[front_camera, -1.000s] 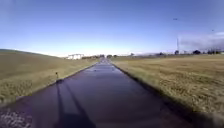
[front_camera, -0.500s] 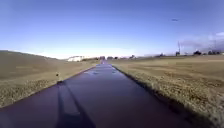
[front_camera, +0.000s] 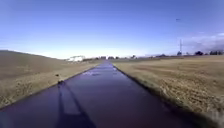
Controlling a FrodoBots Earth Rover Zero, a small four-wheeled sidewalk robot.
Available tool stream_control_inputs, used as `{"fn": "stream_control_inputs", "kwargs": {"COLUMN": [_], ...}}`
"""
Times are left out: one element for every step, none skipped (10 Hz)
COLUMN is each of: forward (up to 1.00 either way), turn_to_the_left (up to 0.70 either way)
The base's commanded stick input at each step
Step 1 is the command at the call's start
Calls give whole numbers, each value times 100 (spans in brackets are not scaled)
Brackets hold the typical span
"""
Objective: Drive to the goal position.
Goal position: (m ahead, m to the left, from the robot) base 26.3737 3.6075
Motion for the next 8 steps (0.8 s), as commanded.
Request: {"fn": "stream_control_inputs", "kwargs": {"forward": [100, 100, 100, 100, 100, 100, 100, 100], "turn_to_the_left": [3, 3, 2, 2, 3, 3, 3, 2]}}
